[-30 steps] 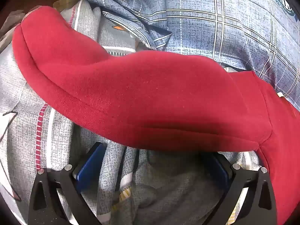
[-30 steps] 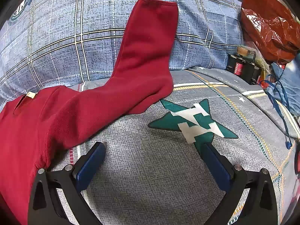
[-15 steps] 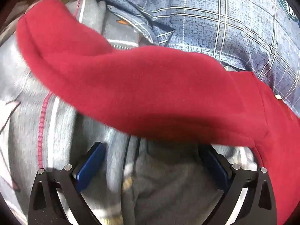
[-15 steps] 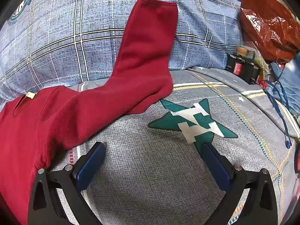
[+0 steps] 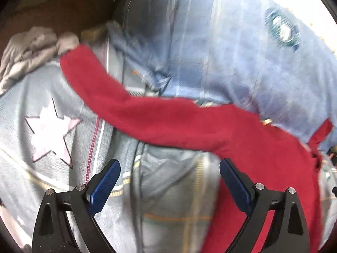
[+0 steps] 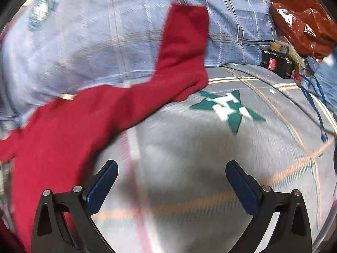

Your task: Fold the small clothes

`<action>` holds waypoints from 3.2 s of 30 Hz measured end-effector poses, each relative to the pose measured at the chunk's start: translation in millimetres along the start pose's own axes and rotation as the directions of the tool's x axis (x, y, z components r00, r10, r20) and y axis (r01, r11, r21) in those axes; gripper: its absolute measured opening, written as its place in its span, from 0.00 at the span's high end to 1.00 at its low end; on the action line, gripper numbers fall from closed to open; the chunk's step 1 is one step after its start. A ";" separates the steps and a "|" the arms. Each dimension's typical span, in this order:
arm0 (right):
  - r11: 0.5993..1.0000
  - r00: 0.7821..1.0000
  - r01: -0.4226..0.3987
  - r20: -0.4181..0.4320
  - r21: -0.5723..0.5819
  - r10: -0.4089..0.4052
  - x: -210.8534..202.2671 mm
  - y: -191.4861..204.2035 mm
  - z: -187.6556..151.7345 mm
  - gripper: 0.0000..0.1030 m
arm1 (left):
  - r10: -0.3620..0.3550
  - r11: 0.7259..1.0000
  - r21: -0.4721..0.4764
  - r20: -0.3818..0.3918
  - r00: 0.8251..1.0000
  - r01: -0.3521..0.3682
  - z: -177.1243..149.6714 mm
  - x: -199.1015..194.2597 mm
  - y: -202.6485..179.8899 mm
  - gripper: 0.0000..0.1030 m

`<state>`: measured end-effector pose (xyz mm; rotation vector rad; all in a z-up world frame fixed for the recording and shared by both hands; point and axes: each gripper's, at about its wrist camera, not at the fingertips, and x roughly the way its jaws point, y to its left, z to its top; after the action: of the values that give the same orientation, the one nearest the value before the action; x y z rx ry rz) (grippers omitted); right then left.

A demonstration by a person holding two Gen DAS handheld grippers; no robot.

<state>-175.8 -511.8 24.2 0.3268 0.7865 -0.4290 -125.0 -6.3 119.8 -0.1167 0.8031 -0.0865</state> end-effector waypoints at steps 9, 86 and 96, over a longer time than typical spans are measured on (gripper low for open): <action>0.972 0.965 -0.177 0.168 -0.157 0.203 -153.4 74.0 -7.9 0.00 | -0.079 0.989 0.129 0.032 0.996 0.074 -11.9 -88.2 -27.3 0.06; 0.857 0.940 -0.325 -0.038 -0.401 0.338 38.2 322.0 -29.8 0.01 | 0.120 0.993 0.015 -0.049 0.992 -0.120 8.3 82.0 13.4 0.07; 0.847 0.935 -0.346 -0.073 -0.405 0.347 45.3 330.0 -34.0 0.01 | 0.140 0.990 -0.023 -0.036 0.990 -0.140 11.4 78.4 20.7 0.07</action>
<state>-7.6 -222.7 8.9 0.0660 0.7742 0.0841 -61.9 5.5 69.0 -0.0827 0.8444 0.0546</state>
